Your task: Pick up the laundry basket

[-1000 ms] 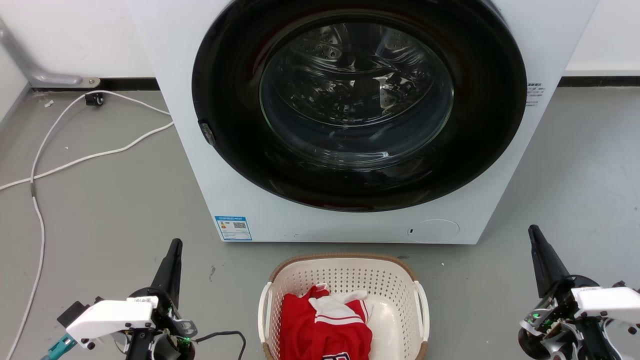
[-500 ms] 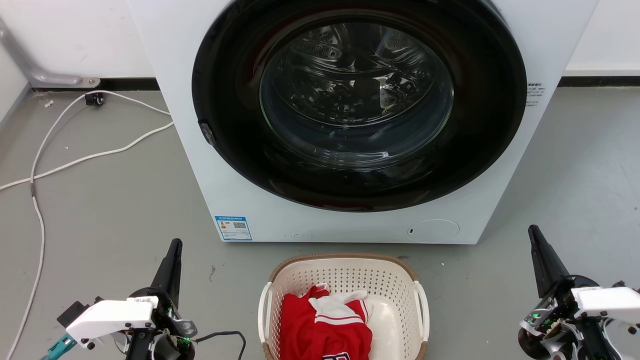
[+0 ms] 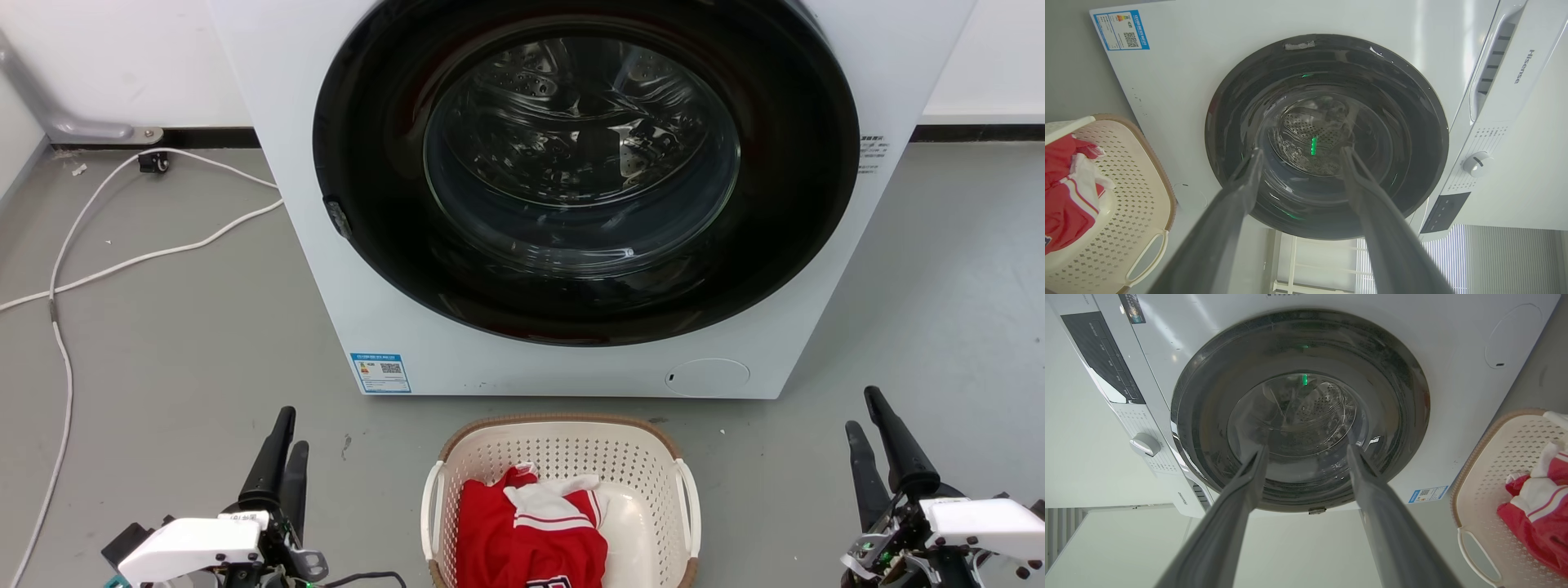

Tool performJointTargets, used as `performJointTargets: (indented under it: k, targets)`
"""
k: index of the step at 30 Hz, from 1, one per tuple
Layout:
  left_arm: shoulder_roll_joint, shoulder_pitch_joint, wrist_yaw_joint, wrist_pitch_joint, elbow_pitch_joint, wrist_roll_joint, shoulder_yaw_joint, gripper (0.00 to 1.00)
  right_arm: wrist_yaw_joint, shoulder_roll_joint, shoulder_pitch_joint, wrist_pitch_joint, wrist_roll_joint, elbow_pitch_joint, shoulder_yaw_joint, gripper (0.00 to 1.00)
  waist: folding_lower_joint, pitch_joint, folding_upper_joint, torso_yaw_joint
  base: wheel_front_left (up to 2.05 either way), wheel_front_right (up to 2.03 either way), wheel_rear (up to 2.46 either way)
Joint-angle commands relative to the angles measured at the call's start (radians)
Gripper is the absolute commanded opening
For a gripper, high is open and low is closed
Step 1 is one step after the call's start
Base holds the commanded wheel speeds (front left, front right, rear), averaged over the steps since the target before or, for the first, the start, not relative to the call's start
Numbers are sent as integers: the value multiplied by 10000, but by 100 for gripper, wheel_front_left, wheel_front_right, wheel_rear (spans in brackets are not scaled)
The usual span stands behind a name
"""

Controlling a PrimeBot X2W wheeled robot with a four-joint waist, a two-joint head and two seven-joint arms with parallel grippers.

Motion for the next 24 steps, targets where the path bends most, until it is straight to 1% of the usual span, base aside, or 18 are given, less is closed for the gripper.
performJointTargets:
  k: [1,6,13,19,24]
  targets:
    - [30,-108,-7,-121,-289,121,-26,100,14,-26,-141,-106,-134,-285,53,100,0,1,0,-4,0,0,0]
    - [33,-21,-9,-364,-458,528,34,100,15,-25,-73,-349,-470,-399,22,100,0,-2,0,-14,0,0,0]
    - [36,25,15,-682,-564,1479,354,100,16,-24,-93,-666,-1301,-401,-264,100,0,-1,0,-26,0,0,0]
    - [39,79,165,-935,-805,2217,467,100,16,-23,-170,-919,-2404,-417,-498,100,0,12,0,-29,0,0,0]
    - [42,101,287,-1135,-1205,3003,581,100,17,-22,-257,-1114,-3778,-693,-615,100,0,39,0,-27,0,0,0]
